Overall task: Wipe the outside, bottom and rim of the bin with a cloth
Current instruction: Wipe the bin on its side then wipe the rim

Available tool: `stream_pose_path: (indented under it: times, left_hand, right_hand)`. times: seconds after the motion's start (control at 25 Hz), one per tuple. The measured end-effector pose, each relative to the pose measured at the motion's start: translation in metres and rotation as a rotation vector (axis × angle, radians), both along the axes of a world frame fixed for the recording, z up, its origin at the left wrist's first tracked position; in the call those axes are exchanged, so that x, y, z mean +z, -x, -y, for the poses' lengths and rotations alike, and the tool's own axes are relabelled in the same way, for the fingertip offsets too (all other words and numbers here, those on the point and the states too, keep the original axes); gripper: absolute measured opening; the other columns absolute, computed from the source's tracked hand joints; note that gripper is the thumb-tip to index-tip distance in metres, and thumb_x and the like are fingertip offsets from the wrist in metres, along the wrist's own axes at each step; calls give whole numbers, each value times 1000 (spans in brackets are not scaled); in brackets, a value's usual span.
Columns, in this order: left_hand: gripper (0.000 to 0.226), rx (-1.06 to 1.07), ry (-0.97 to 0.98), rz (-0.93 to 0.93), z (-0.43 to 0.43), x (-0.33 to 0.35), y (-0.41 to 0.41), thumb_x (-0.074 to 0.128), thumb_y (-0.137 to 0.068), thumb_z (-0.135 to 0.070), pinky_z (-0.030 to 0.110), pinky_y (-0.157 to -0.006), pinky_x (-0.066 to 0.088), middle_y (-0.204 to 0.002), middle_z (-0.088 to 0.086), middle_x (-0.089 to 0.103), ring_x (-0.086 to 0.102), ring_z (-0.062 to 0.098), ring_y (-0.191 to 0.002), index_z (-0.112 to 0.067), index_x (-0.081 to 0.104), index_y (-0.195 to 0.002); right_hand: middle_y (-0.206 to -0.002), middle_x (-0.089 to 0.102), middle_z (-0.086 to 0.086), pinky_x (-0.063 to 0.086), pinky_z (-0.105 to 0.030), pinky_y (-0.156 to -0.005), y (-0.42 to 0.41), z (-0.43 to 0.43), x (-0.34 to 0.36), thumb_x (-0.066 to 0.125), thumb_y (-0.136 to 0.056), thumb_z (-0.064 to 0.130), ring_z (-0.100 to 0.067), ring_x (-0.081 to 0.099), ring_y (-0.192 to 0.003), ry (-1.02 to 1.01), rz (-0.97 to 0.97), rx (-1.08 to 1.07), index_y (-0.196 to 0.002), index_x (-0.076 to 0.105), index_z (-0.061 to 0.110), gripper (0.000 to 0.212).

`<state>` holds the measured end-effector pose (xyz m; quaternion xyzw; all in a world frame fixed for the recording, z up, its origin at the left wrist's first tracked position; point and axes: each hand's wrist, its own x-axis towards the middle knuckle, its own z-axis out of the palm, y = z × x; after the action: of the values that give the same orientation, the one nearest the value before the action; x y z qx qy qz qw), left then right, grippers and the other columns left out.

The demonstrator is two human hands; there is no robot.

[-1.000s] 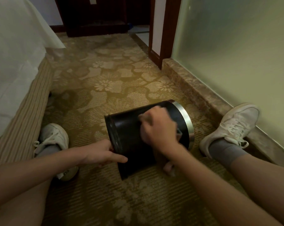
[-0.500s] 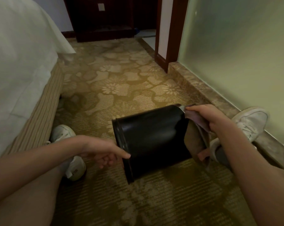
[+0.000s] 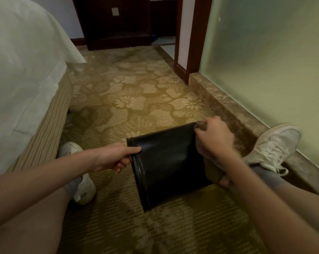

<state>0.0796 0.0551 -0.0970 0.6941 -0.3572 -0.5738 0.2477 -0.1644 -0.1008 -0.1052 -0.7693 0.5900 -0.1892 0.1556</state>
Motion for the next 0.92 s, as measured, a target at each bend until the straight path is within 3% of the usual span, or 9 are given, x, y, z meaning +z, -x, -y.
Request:
stream_pose_path:
  times: [0.12, 0.2, 0.28, 0.36, 0.48, 0.6, 0.68, 0.76, 0.92]
  left_hand:
    - [24, -29, 10, -40, 0, -3, -2, 50, -97, -37, 23, -46, 25, -53, -3, 26, 25, 10, -46, -14, 52, -91]
    - [32, -33, 26, -40, 0, -6, -3, 51, -94, -38, 24, -46, 24, -52, -3, 23, 22, 10, -44, -20, 49, -68]
    - [42, -55, 25, -40, 0, -9, -4, 54, -90, -42, 25, -47, 26, -50, -3, 24, 23, 11, -43, -21, 50, -53]
    - [38, -86, 18, -20, -1, -9, -4, 57, -84, -46, 25, -46, 29, -49, -3, 26, 25, 11, -42, -21, 54, -55]
    - [33, -94, 18, 10, -2, -7, -5, 55, -88, -44, 24, -46, 32, -48, -4, 29, 28, 10, -42, -13, 53, -78]
    - [31, -101, -11, 18, -2, -3, -2, 53, -94, -39, 23, -45, 31, -48, -4, 30, 29, 10, -41, -10, 52, -83]
    - [33, -84, -3, 69, -2, -3, 2, 52, -96, -36, 23, -44, 30, -45, -5, 32, 30, 10, -39, -11, 53, -75]
    - [33, -63, 15, 126, -4, -3, 7, 50, -97, -36, 23, -44, 29, -43, -5, 35, 31, 9, -38, -10, 57, -78]
    - [36, 76, -8, 91, -7, -10, 14, 42, -98, -41, 21, -42, 29, -45, -5, 35, 31, 10, -39, -9, 58, -102]
  right_hand:
    - [-109, 57, -2, 42, -34, -66, -53, -58, -14, 60, -87, 32, -23, 49, -111, 312, 26, 201, -97, 60, 16, 19]
    - [-101, 57, 4, 45, -33, -61, -73, -84, -22, 62, -85, 30, -17, 50, -104, 344, 72, 455, -92, 60, 19, 13]
    - [-97, 58, 4, 46, -34, -60, -64, -80, -22, 62, -86, 29, -16, 51, -100, 364, 104, 556, -92, 60, 20, 11]
    - [-99, 59, -1, 43, -36, -65, -35, -48, -22, 60, -88, 29, -22, 54, -100, 372, 98, 369, -94, 61, 17, 13]
    - [-101, 60, -3, 43, -37, -71, 20, 4, -17, 58, -92, 36, -26, 58, -98, 245, 40, -11, -95, 61, 18, 19]
    - [-90, 65, -1, 50, -39, -79, 32, 25, -9, 67, -88, 34, -25, 62, -92, -163, 322, -90, -88, 61, 22, 13]
    - [-85, 67, -5, 53, -38, -81, 28, 28, -1, 74, -83, 22, -26, 66, -92, -349, 589, -155, -90, 66, 14, 13]
    - [-86, 69, -9, 55, -37, -79, 26, 26, 2, 76, -81, 17, -25, 68, -90, -363, 673, -207, -90, 68, 8, 15]
    - [-84, 72, -5, 57, -45, -84, 16, 24, 15, 77, -76, 25, -20, 69, -81, -258, 720, -222, -82, 67, 18, 13]
